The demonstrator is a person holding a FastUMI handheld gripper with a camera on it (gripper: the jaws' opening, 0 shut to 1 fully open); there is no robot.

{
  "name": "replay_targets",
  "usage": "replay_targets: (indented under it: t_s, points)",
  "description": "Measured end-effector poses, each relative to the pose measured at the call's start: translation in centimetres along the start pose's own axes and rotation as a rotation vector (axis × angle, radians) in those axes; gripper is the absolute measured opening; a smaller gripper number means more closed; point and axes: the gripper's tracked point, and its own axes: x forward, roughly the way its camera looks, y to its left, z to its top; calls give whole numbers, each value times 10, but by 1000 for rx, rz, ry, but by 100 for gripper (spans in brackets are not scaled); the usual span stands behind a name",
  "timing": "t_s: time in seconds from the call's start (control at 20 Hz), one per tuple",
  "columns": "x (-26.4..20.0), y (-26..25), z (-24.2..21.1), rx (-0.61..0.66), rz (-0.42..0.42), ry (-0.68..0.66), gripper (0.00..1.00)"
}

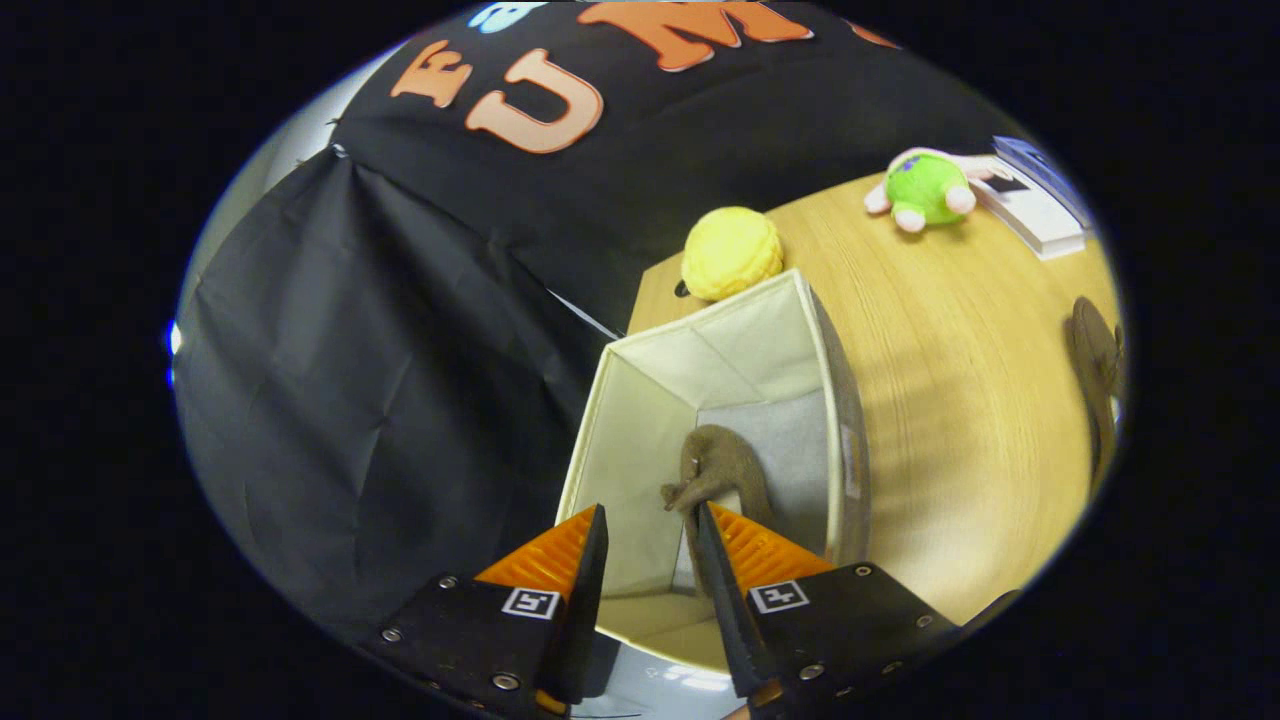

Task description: Open the storage box then place both shoes into the box .Put the left shoe in first, then the right shoe, with the right side of both shoes facing outward in a uniform manner.

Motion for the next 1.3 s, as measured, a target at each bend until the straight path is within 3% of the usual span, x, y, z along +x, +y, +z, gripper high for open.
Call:
replay_targets:
  t_s: [0.05,0.1,0.2,0.4,0.65,1.05,1.3]
  points:
    - [-15,-6,7,-54,-9,-33,58]
    - [-30,-15,16,-109,-27,-78,70]
    - [-54,-25,27,-190,-53,-153,85]
    - [-99,-44,36,-268,-68,-222,94]
    - [-134,-96,41,-324,-126,-277,96]
    - [-181,-190,53,-325,-303,-351,96]
    - [-195,-235,51,-334,-368,-343,96]
